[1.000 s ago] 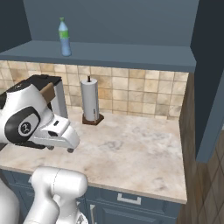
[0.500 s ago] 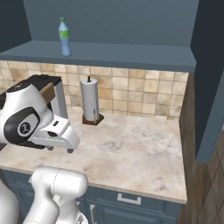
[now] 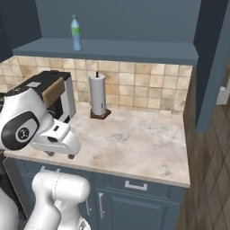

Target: Pick the bottled water, beer from the counter and place them in the open cabinet.

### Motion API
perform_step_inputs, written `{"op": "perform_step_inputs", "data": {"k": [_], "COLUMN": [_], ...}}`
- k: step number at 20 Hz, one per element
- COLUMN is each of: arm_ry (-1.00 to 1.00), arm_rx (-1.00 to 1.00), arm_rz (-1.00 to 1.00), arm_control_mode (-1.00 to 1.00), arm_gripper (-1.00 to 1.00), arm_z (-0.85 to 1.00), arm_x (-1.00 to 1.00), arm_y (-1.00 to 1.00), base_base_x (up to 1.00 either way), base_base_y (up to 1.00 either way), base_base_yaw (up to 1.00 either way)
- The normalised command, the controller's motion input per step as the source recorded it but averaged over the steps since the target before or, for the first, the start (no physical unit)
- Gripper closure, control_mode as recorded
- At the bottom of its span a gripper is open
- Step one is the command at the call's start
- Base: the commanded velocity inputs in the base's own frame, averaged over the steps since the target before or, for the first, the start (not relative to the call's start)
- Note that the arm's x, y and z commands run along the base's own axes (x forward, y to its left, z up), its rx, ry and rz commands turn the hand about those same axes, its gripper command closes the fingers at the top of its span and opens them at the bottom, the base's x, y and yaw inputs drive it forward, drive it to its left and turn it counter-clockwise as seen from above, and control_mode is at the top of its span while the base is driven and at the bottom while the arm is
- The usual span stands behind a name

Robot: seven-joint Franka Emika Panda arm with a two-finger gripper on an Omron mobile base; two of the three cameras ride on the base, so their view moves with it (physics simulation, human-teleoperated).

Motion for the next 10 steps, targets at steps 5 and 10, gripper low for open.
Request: {"op": "perform_step_inputs", "data": {"k": [5,10], "arm_ry": [0.0,0.0], "arm_rx": [0.0,0.0], "arm_rz": [0.0,0.0], "arm_control_mode": [1.0,1.0], "arm_gripper": [-1.0,-1.0], "arm_z": [0.0,0.0], "arm_x": [0.0,0.0], "arm_y": [0.0,0.0], "base_base_x": [-0.38,-0.27], "base_base_y": [0.22,0.32], "base_base_yaw": [0.0,0.12]}}
